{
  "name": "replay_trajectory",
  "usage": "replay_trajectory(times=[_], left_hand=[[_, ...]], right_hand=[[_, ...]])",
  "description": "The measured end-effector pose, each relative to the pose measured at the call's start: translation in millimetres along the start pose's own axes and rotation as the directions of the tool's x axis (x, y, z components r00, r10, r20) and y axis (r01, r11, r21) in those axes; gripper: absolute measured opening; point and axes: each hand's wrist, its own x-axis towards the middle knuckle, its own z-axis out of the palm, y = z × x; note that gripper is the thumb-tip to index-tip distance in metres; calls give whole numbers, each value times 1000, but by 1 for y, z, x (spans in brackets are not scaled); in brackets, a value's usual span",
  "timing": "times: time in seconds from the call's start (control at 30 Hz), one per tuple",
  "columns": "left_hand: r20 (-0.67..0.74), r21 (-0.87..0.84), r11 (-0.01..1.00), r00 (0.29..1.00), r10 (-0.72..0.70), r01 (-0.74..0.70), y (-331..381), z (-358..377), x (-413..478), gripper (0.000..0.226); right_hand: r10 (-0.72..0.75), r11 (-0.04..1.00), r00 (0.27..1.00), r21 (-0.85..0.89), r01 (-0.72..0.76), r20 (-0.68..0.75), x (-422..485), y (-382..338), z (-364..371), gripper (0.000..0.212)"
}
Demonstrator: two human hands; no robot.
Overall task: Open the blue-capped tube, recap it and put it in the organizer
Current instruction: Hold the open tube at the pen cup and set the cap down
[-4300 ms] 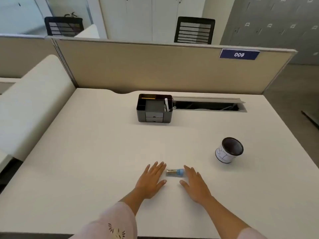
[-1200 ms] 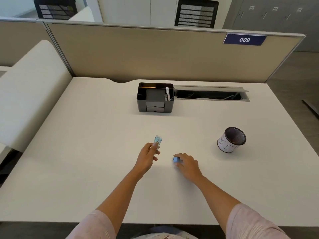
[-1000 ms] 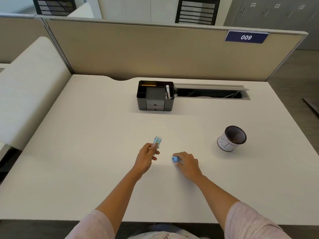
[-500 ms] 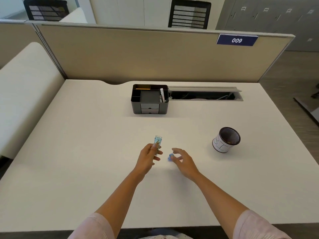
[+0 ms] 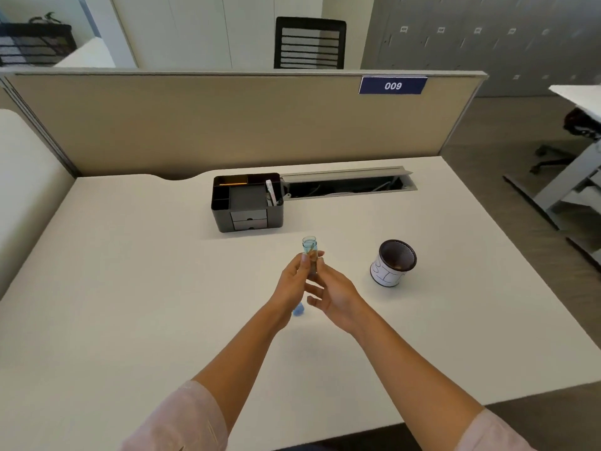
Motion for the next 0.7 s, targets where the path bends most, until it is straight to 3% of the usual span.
replay_trajectory(times=[0.1,0.17,0.3,0.4,0.47,0.57,0.7], left_hand=[[93,95,995,996,1,-9,1,21,15,39],[126,213,977,991,-49,21,-6,36,27,51],[200,464,885,978,-50,-49,-20,61,42,60],[309,670,714,951,-16,-205,-23,77,52,64],[368,771,557,930,3,-307,-24,85,59,68],[451,841,335,893,0,-425,-23,94,69,76],[519,853,91,853,-60,-513,-25,103,78,84]], right_hand=[[-49,994,993,88,58,-103,-3,-15,-32,33],[-100,988,970,96,123,-220,-7,-27,-57,25],[-223,975,858,-111,194,-463,-11,-49,-109,19],[-311,942,721,-304,145,-620,-13,-59,-146,24],[-383,889,664,-451,77,-642,-15,-61,-164,31],[-482,764,659,-646,-7,-578,-15,-64,-179,24],[-524,601,717,-796,-70,-459,-8,-68,-187,22]])
